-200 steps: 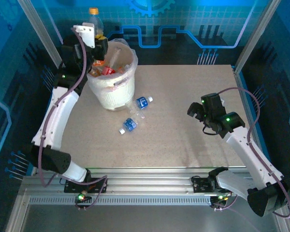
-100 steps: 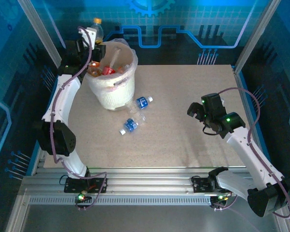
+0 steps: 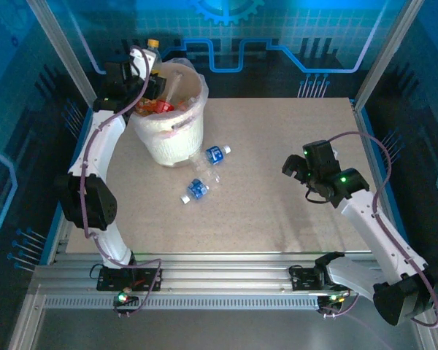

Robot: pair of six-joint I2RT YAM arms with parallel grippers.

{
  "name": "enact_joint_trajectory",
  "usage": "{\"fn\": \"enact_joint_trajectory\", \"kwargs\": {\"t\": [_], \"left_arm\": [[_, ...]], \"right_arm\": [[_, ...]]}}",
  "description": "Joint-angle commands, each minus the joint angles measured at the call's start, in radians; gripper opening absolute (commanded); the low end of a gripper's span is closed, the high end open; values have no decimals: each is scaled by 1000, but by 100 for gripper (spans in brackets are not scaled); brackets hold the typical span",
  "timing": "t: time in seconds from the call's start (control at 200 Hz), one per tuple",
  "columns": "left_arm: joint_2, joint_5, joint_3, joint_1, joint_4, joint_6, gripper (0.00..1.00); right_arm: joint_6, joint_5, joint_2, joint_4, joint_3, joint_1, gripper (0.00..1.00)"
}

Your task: Put the plastic bottles in the bin

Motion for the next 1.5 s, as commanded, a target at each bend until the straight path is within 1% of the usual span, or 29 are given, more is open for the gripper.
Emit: {"fn": "enact_joint_trajectory", "kwargs": {"t": [0.0,0.205,0.46,0.575,0.74,0.985,1.136,1.491], "left_arm": [[2,-14,17,8,-28,44,80],[-9,-4,14,8,-25,18,80],[-34,40,14,9,3,-82,78],[-58,40,17,8,8,-170,75],[-75,18,59,9,-33,-292,65],[-2,32,186,23,-148,-479,58],[49,44,219,46,-183,-589,53],[93,113,206,48,-225,-648,51]], "right_arm": [[1,-6,2,0,5,-5,100],[3,-10,1,4,2,-5,100],[-1,-10,-1,-1,1,-5,100],[0,-10,-1,-2,0,-5,100],[1,-11,-1,-1,-1,-5,100],[7,-13,-4,-2,-9,-5,100],[8,-3,-16,-16,-9,-5,100],[16,7,-24,-29,-14,-5,100]]}}
